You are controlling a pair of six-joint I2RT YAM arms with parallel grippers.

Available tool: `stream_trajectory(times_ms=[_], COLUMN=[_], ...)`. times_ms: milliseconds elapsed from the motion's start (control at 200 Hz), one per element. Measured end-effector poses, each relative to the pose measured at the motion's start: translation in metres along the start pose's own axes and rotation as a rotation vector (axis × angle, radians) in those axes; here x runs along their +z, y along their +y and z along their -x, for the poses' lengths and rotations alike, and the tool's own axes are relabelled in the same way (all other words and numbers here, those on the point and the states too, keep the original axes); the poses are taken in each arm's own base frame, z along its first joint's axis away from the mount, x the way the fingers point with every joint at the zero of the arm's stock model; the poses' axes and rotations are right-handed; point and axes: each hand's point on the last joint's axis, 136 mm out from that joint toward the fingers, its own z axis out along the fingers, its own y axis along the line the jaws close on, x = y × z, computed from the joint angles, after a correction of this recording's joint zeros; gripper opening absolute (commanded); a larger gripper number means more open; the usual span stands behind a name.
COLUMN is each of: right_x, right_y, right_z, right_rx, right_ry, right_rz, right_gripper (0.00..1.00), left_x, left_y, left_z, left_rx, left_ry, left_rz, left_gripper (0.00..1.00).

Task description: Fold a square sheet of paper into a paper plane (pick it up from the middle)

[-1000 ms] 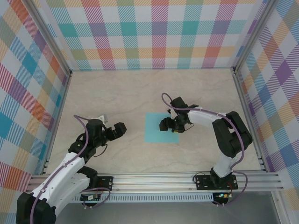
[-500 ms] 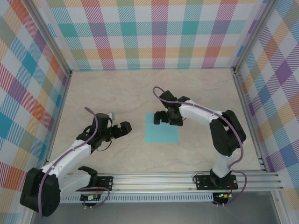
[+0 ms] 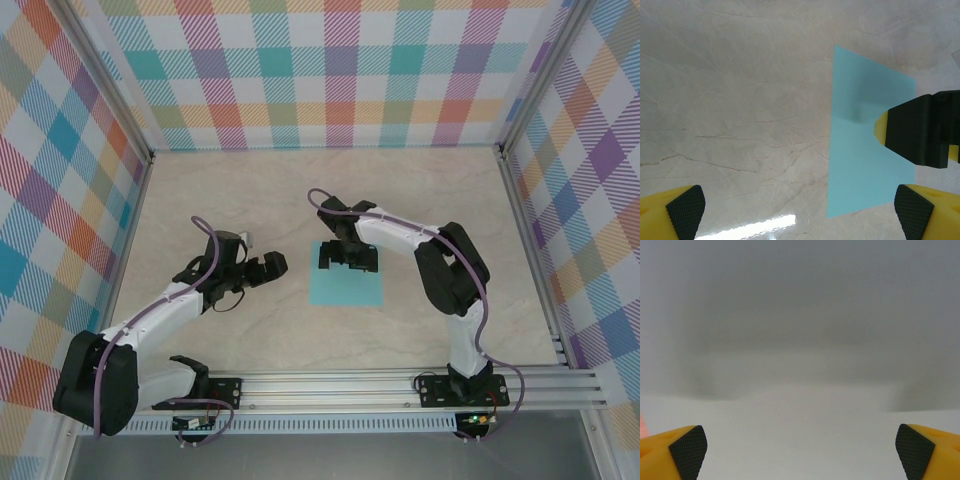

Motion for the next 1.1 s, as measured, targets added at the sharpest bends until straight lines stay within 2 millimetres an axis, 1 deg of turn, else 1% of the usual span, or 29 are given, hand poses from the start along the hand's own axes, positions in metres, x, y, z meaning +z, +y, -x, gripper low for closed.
stream_trajectory(times_ms=[100,190,390,650,715,790,850,1100], right_x=[0.007,0.017,0.019,0.019,0.019,0.019,0.02,0.018], right_y=[-0.001,-0.004,-0.005,-0.006,-0.005,-0.005,-0.005,-0.005], right_z=[-0.002,-0.006,-0.005,-0.006,-0.006,-0.006,-0.006,-0.006], right_rx=[0.004,0.01,0.028,0.034,0.033,0.036,0.036,0.033], right_ry=[0.015,0.037,0.032,0.021,0.019,0.018,0.018,0.013], right_rz=[-0.023,-0.048,-0.049,-0.055,-0.057,-0.057,-0.056,-0.059], right_gripper=[1.0,1.0,1.0,0.92,0.88,0.86,0.8,0.77], left_x=[0.001,0.001,0.001,0.001,0.001,0.001,0.001,0.001], left_y=[0.001,0.001,0.001,0.001,0.001,0.001,0.001,0.001], left_z=[-0.001,-0.001,-0.001,-0.001,-0.001,-0.001,-0.001,-0.001], left_rx=[0.006,0.009,0.011,0.011,0.011,0.011,0.011,0.011], left_ry=[0.003,0.003,0.006,0.006,0.006,0.005,0.005,0.006], left_rz=[0.002,0.002,0.004,0.004,0.004,0.004,0.004,0.005], left_gripper=[1.0,1.0,1.0,1.0,1.0,1.0,1.0,1.0])
